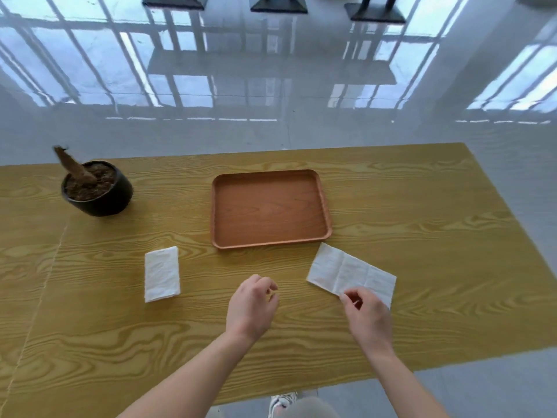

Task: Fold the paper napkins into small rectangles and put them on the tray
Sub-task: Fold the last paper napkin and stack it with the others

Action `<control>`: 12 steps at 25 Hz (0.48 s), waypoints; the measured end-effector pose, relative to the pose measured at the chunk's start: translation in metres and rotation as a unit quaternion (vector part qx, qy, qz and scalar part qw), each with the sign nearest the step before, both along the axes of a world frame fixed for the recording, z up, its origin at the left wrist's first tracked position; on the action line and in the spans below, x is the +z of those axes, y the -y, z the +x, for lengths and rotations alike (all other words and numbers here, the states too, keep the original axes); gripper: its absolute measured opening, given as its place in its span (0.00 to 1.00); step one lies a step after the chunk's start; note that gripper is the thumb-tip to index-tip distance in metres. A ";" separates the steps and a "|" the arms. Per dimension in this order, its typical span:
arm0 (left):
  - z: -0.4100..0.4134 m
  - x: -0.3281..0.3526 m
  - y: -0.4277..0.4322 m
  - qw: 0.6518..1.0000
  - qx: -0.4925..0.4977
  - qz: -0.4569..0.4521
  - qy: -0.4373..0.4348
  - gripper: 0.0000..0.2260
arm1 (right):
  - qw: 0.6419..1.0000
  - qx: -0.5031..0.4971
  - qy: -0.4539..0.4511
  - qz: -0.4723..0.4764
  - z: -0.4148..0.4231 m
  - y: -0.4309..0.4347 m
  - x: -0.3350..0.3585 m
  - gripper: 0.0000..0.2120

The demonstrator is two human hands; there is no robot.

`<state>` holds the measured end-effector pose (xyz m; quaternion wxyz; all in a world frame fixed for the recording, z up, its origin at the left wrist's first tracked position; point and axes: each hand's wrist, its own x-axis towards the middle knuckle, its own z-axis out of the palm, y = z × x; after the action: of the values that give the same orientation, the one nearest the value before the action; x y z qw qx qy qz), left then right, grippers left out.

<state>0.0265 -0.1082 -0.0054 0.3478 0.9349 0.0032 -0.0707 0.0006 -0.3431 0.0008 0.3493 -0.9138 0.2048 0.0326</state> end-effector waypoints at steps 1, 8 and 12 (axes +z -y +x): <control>0.003 0.000 0.014 1.000 -0.011 0.005 0.005 0.06 | 1.000 -0.008 0.011 -0.021 -0.004 0.017 -0.001 0.04; 0.036 0.003 0.072 0.947 -0.222 0.207 0.103 0.10 | 0.984 0.055 0.004 -0.170 -0.014 0.076 -0.015 0.15; 0.045 0.003 0.083 0.882 -0.344 0.302 0.111 0.07 | 0.975 0.108 -0.022 -0.191 -0.018 0.076 -0.024 0.16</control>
<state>0.0711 -0.1910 -0.0024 0.0003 0.9386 -0.3362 -0.0778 -0.0177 -0.4190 -0.0233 0.1585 -0.9793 0.1152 0.0510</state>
